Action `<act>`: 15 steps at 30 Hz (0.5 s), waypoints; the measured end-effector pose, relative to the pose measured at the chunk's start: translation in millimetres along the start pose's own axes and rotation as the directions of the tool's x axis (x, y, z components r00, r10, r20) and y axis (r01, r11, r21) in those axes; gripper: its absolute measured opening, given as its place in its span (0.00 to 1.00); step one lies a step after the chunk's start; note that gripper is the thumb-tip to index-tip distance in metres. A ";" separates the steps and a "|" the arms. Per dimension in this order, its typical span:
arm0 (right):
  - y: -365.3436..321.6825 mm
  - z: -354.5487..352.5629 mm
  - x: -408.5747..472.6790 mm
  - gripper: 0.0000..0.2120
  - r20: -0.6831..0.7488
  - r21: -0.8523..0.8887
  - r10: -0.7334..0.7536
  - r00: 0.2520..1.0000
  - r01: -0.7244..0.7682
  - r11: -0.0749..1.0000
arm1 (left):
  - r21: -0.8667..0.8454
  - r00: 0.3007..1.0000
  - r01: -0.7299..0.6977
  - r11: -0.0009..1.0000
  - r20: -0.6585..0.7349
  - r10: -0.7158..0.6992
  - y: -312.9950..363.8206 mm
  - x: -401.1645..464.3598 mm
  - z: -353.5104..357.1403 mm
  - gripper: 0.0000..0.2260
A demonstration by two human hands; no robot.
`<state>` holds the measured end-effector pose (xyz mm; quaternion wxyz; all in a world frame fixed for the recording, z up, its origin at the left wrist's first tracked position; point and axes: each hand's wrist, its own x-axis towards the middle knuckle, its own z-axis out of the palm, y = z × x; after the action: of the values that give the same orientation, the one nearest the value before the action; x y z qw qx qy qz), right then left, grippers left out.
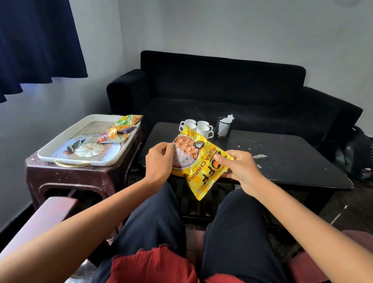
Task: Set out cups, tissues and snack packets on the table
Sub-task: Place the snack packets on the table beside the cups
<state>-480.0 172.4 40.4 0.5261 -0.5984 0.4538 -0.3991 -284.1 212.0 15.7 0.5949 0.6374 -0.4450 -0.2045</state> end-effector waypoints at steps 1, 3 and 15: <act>0.3 -0.1 0.3 0.04 -0.021 -0.016 -0.026 0.999 0.025 1.000 | -0.031 0.999 0.024 0.999 0.025 -0.023 1.3 -0.1 -0.1 0.11; 0.4 0.2 0.1 0.03 -0.039 -0.053 -0.079 0.996 0.076 0.996 | -0.116 0.994 0.048 0.992 0.107 -0.035 6.0 -0.2 -1.0 0.11; -5.1 1.8 -2.0 0.06 0.060 -0.169 -0.227 0.972 0.234 0.957 | -0.259 0.982 0.161 0.952 0.138 -0.129 20.3 7.1 -4.8 0.18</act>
<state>-478.2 175.0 45.2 0.4302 -0.6990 0.4036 -0.4043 -283.2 211.1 37.7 0.6317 0.5681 -0.3998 -0.3440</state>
